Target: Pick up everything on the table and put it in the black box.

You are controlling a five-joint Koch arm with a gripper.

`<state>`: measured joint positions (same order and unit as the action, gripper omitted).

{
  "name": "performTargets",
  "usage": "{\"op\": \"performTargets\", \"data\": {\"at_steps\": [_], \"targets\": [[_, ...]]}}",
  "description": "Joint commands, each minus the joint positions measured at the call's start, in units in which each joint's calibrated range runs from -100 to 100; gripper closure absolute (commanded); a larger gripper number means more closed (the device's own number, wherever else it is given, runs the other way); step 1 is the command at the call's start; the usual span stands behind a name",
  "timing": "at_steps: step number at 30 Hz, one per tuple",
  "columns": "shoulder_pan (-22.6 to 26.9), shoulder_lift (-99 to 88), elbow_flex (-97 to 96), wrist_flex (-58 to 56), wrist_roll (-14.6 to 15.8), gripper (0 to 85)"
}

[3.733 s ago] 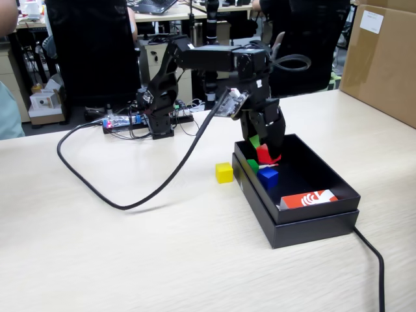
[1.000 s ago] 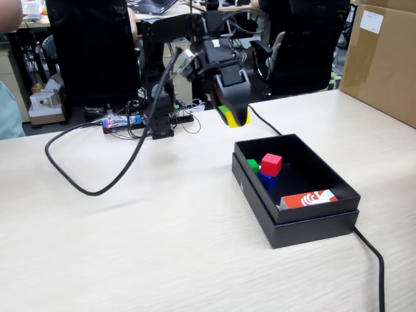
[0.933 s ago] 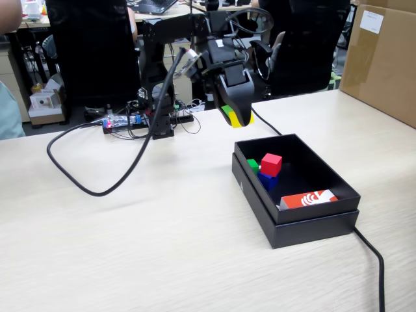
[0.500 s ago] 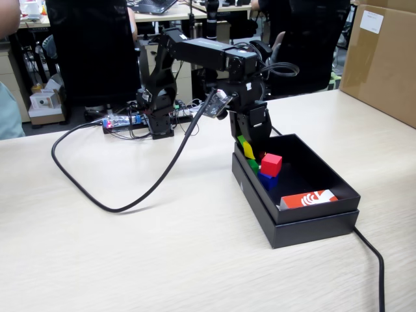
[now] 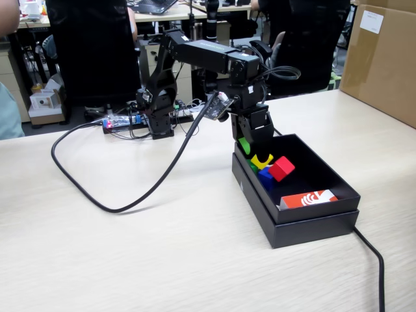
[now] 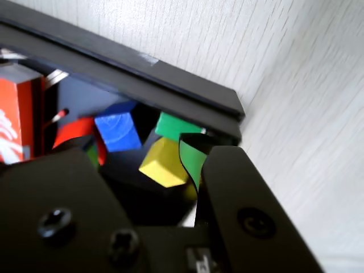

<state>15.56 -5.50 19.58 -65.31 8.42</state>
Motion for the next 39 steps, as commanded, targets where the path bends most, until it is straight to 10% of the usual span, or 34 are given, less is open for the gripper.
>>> {"op": "performTargets", "data": {"at_steps": [1, 24, 39], "targets": [[-0.24, -11.88, 2.45, -1.17, -0.49, 47.0], [-15.19, -85.43, -64.19, 27.77, -6.4, 37.0], [-17.29, -94.5, -98.64, 50.41, -7.57, 31.9]]}}
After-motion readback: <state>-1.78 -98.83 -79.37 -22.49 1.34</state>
